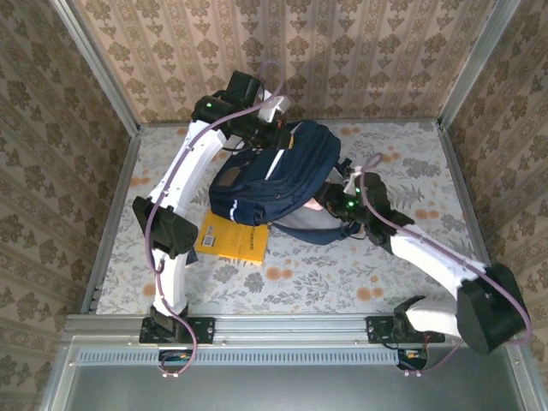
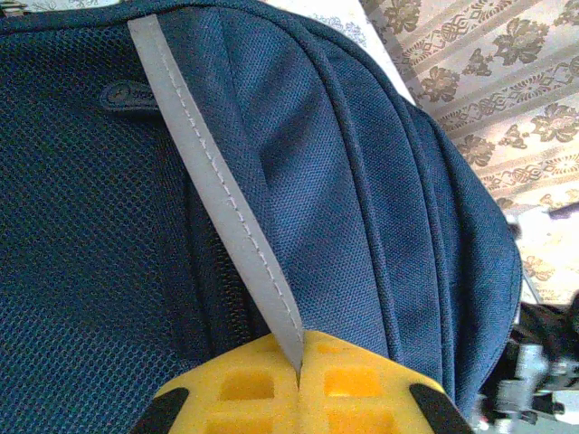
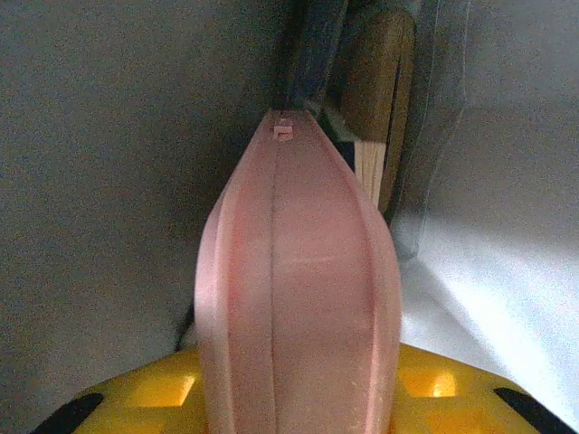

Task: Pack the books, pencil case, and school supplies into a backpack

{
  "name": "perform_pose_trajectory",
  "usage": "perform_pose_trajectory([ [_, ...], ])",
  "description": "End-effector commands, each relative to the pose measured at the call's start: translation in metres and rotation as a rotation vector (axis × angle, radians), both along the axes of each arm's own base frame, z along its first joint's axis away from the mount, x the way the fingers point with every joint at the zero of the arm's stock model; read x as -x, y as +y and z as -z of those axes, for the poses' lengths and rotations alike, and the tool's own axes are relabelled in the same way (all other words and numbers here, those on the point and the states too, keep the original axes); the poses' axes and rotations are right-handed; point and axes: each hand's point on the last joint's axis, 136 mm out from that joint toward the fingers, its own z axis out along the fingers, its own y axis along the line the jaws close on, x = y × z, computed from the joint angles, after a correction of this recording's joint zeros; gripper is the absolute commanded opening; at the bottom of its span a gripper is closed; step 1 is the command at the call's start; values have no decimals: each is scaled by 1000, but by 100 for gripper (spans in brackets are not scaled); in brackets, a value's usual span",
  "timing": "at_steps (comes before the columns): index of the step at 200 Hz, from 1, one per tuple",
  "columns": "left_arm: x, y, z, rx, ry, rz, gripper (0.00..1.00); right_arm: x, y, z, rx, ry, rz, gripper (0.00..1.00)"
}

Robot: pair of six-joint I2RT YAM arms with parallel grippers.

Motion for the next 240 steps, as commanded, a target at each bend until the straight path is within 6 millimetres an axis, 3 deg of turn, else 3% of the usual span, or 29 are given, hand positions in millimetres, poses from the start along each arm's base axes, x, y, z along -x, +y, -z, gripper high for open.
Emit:
perform_pose_trajectory([
  [1,5,-10,-71,189,-151,55,0,-49,13,-9,-45,-68,118,36],
  [23,-2,-11,-66,207,-126,43,0,-79,50,3,-87,-66,78,41],
  [38,-11,-9,-61,218,-103,25,0,-93,77,11,-125,-54,18,55],
  [52,-20,-6,-56,225,-86,2,0,-97,81,14,-133,-52,7,68],
  [82,-45,1,-35,198,-73,-58,0,-77,37,5,84,-124,97,91],
  [109,-74,-6,-11,206,-31,-99,0,-51,-6,-7,258,-167,159,97],
  [112,-85,4,-8,208,-29,-125,0,-49,-11,-8,276,-165,166,97],
  [118,-92,3,-2,208,-23,-133,0,-42,-22,-13,305,-167,194,97],
  [134,-106,-1,20,203,14,-154,6,-26,-51,-7,390,-119,265,97],
  [143,-109,-6,33,202,44,-155,13,-16,-65,-11,418,-117,295,97],
  [151,-109,-9,42,195,69,-158,30,-7,-73,-12,445,-121,305,97],
  [162,-105,-13,50,202,111,-152,43,2,-80,-14,482,-129,296,97],
  [189,-95,-6,32,251,87,-179,47,24,-90,-10,604,-111,231,97],
  [222,-76,33,5,192,-14,-256,55,46,-117,4,690,-49,265,98],
  [240,-66,59,-4,173,-61,-334,58,51,-114,19,567,10,218,98],
])
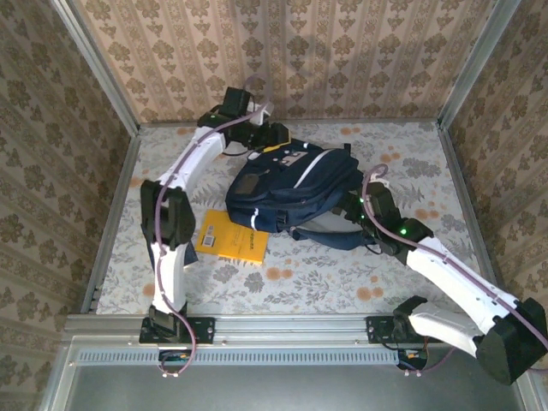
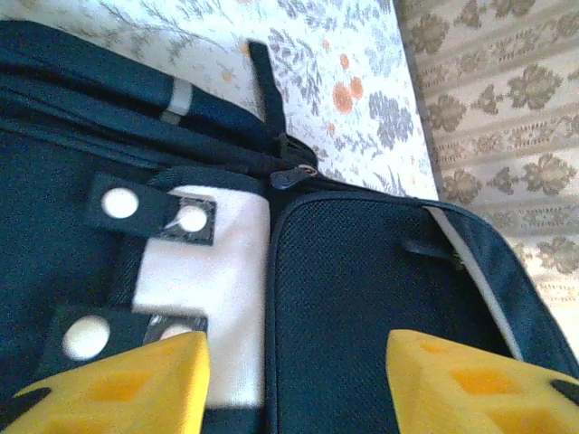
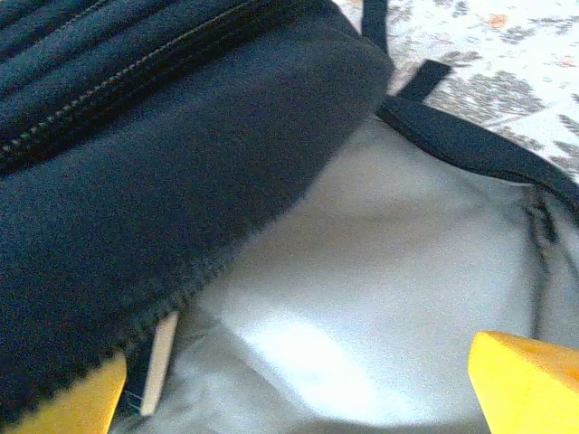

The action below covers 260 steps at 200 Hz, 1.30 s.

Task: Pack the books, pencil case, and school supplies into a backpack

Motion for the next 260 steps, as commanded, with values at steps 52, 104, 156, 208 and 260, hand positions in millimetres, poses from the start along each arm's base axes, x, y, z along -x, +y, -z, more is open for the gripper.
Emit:
perform_pose_trajectory([
  [52,73,68,-70,-30,-186,-163,63,0,10,33,-247,234,-72,91],
  [104,136,121,-15,-116,-62,-316,74,22,-108,27,-67,300,569,87],
  [156,189,185,51,-207,156,-589,95,-11,-61,-29,125,83,242,79],
  [208,220,205,122,-260,352,-679,97,2,114,-45,157,4,-559,54],
  [260,230,223,134,-270,360,-750,96,57,240,34,183,245,-1008,16],
])
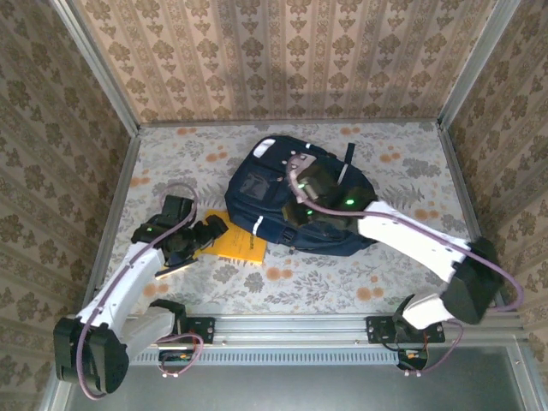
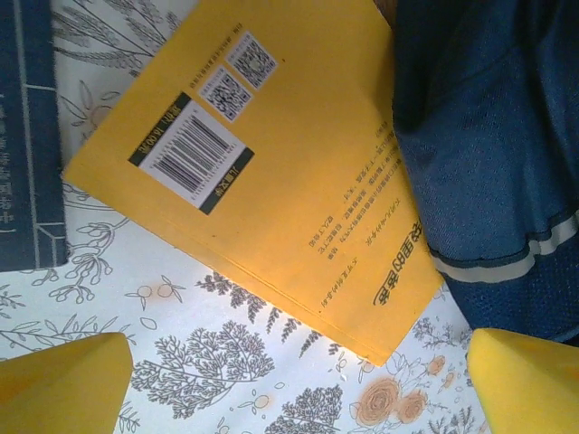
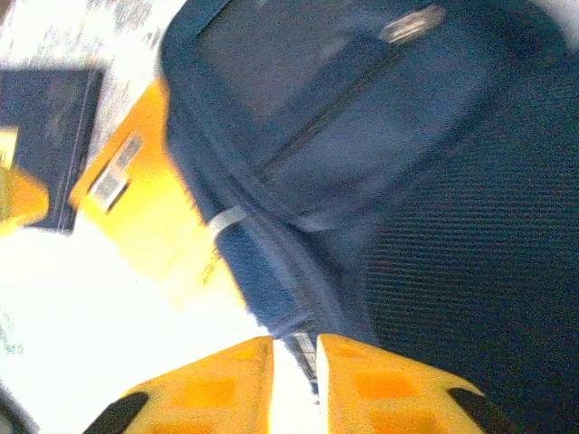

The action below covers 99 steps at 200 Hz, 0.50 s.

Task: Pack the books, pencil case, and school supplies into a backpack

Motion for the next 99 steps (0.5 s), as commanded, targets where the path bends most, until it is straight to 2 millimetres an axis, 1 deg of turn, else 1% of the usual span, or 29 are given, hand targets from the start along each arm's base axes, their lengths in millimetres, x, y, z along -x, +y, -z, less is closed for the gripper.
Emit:
perform_pose_trajectory([
  [1,3,9,1,-4,-5,-53,96,38,51,30,19,104,-244,16],
  [14,6,12,7,-3,11,-63,96,44,70,49,60,123,-280,13],
  [23,8,12,12,9,22,-69,95,42,79,61,88,136,-283,11],
  [36,10,11,15,32,26,-73,95,33,89,76,117,147,-275,8],
  [39,10,11,17,37,28,-73,95,30,90,79,124,145,-268,8],
  [41,10,10,17,41,27,-74,95,31,87,84,148,159,-262,8],
  [49,10,10,18,51,26,-74,95,22,86,95,194,158,-239,7],
  [56,10,9,20,56,28,-76,95,12,84,103,237,146,-215,6],
  [61,10,9,21,61,28,-74,95,4,81,108,275,134,-195,4],
  [73,11,7,25,73,32,-74,94,-22,69,117,352,99,-121,1],
  [84,12,6,28,88,38,-78,93,-49,56,121,388,78,-47,0],
  [99,10,1,30,120,28,-71,91,-84,40,120,419,36,35,0],
])
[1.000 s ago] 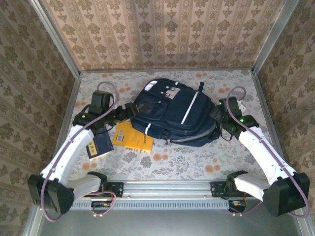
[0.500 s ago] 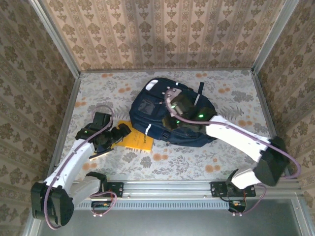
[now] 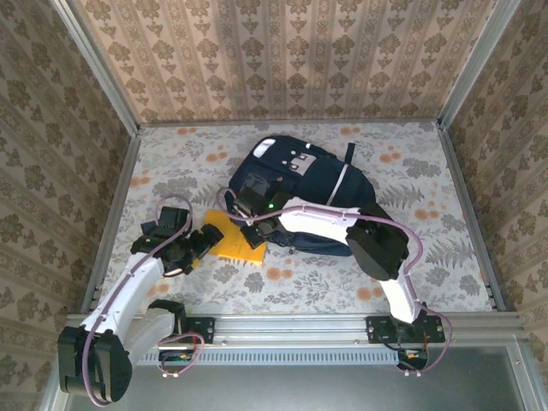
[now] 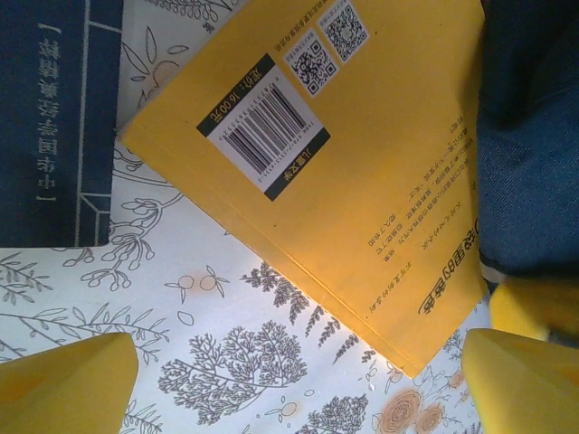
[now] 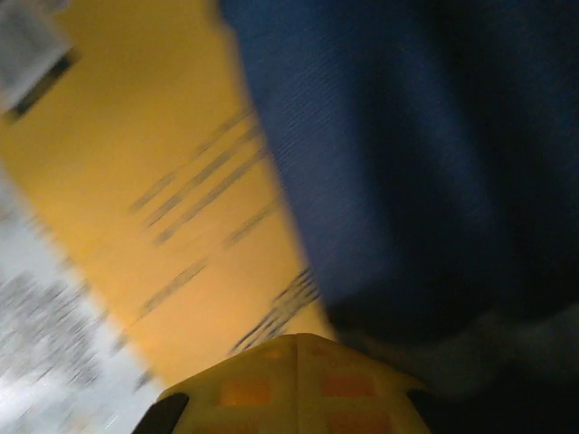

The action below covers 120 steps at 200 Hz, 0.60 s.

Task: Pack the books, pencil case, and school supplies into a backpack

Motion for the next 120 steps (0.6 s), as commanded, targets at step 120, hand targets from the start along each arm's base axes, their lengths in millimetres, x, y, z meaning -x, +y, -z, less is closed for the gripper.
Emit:
perform_pose_trajectory([
  [120,-30,-17,34,78,1,-3,85,-90,18,5,12,-9,-42,17],
])
